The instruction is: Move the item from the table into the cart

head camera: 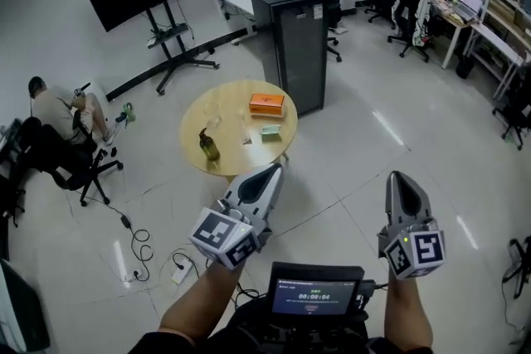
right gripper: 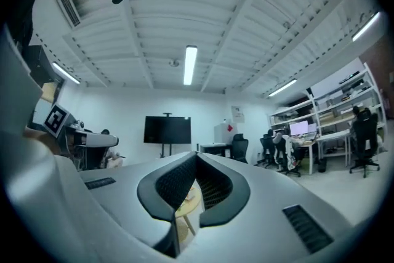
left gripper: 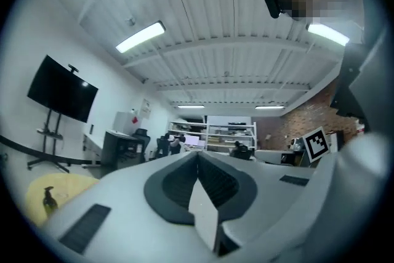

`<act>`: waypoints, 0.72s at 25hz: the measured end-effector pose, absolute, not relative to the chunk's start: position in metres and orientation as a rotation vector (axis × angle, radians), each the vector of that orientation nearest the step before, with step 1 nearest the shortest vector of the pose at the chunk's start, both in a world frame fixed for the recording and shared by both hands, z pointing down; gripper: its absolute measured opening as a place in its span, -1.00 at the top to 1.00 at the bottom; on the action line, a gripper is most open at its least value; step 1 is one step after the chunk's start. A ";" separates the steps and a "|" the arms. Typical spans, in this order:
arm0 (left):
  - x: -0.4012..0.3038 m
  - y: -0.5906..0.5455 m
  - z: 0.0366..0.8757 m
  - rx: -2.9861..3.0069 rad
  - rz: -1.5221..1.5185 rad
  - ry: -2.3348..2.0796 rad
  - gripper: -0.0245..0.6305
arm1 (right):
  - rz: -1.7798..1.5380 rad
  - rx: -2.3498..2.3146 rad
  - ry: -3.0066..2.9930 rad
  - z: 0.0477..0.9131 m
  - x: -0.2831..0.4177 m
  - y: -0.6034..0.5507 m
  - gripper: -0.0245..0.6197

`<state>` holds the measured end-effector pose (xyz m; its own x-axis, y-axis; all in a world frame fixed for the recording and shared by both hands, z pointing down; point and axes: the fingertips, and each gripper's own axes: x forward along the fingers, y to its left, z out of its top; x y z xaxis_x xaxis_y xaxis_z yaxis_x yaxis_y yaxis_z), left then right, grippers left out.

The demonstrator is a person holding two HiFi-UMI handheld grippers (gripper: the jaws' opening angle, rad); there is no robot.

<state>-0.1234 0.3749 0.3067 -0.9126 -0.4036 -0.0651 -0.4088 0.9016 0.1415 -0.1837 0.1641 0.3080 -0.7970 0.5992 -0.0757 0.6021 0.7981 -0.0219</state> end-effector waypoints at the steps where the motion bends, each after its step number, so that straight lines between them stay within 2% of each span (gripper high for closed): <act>1: -0.136 0.393 0.309 -0.548 0.242 3.060 0.89 | -0.081 1.031 2.902 0.309 -0.205 0.178 0.91; 3: -0.157 0.427 0.311 -0.346 0.253 3.099 0.84 | -0.090 1.151 2.860 0.309 -0.244 0.205 0.91; 4: -0.167 0.442 0.311 -0.249 0.252 3.108 0.72 | -0.078 1.212 2.833 0.307 -0.264 0.219 0.91; 12: -0.222 0.583 0.327 0.298 0.238 3.117 0.69 | -0.088 1.598 2.672 0.323 -0.386 0.371 0.91; 13: -0.225 0.603 0.331 0.339 0.238 3.112 0.66 | -0.084 1.635 2.663 0.328 -0.394 0.393 0.77; 14: -0.227 0.624 0.335 0.375 0.243 3.107 0.65 | -0.079 1.665 2.657 0.333 -0.402 0.416 0.72; 18: -0.239 0.718 0.356 0.460 0.291 3.103 0.58 | -0.062 1.729 2.640 0.351 -0.428 0.515 0.72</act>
<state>-0.2387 0.7177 0.3556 -0.9574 0.2867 0.0354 0.2883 0.9403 0.1808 -0.4279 0.5145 0.3511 -0.3999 0.9165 -0.0089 0.9159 0.3993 -0.0413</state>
